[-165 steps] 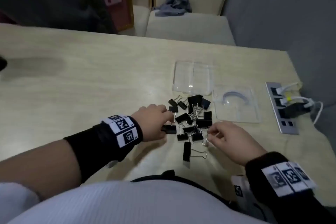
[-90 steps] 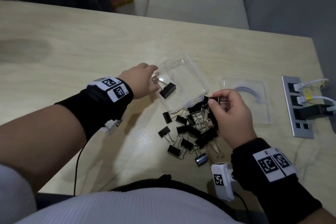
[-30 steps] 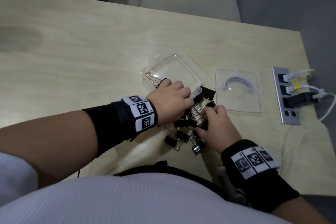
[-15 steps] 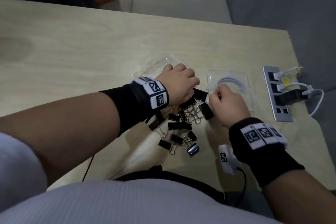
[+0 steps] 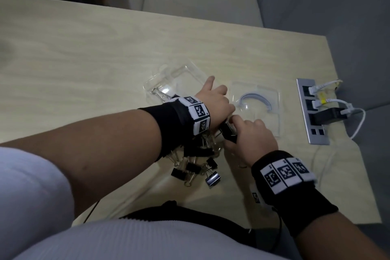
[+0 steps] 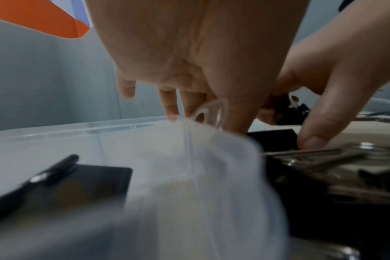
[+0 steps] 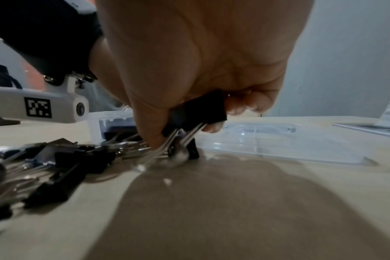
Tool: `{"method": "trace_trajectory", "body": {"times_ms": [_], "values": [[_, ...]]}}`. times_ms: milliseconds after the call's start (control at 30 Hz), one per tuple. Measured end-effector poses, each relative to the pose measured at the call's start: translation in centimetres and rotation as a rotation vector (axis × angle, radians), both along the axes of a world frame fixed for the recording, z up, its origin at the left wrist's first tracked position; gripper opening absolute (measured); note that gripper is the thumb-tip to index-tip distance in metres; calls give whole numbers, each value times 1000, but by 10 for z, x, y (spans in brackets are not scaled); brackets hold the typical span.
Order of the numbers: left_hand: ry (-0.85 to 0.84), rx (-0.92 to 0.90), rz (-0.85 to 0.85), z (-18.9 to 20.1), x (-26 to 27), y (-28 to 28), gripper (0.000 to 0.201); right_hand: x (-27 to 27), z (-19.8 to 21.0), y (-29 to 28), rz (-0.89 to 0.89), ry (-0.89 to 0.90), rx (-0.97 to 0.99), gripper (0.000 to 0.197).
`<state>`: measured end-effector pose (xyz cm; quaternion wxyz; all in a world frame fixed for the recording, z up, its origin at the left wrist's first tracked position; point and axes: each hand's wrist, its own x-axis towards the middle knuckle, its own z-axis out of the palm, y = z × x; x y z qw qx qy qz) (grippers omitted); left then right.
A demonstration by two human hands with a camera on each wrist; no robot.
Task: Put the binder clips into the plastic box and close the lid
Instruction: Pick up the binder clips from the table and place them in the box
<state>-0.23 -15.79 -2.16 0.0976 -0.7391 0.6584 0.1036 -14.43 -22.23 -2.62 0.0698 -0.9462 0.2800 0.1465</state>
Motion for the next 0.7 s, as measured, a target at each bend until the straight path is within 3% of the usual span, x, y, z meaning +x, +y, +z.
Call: {"method": "trace_trajectory", "body": {"times_ms": [167, 433, 600, 700], "values": [[-33, -23, -28, -2, -1, 4, 18, -5, 1, -2, -83, -80, 37, 40], [-53, 32, -19, 2, -13, 8, 16, -13, 0, -14, -196, -93, 92, 44], [-1, -145, 45, 6, -13, 11, 30, -17, 3, -19, -268, -184, 136, 48], [194, -324, 232, 18, -8, 14, 41, -16, 5, -20, -274, -212, 174, 52]]}}
